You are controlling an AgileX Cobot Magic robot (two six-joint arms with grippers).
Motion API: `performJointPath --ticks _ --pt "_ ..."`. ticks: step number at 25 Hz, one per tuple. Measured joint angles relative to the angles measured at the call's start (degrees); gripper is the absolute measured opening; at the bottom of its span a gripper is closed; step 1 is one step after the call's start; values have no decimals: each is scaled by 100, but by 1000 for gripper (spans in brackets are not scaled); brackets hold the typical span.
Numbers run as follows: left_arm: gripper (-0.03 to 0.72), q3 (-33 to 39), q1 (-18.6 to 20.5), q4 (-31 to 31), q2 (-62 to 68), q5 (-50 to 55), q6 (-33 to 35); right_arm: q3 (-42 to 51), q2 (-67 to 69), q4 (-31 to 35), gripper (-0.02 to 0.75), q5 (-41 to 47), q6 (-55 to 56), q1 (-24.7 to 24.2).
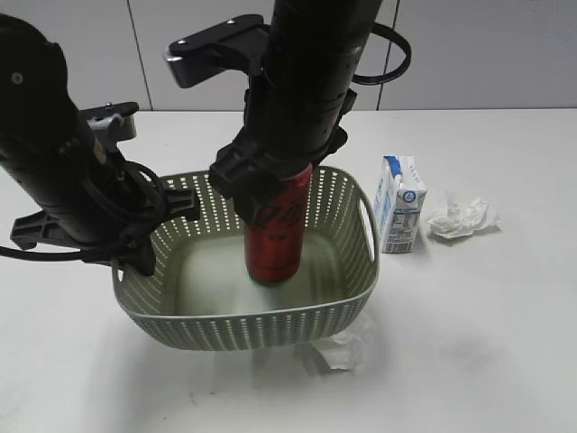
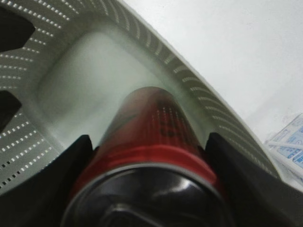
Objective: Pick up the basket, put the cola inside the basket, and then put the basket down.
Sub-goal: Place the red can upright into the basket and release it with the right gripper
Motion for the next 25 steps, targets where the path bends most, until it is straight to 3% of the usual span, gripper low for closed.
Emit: performJointPath --ticks 9,14,19,25 --pt "0 0 0 157 0 17 0 0 0 266 537 0 -39 0" --pt "0 27 3 257 34 149 6 -30 0 306 604 -31 -45 4" --pt "0 52 3 261 57 200 6 -43 0 351 619 -31 -50 6" --pt "0 52 3 220 57 247 6 -528 0 233 619 107 82 6"
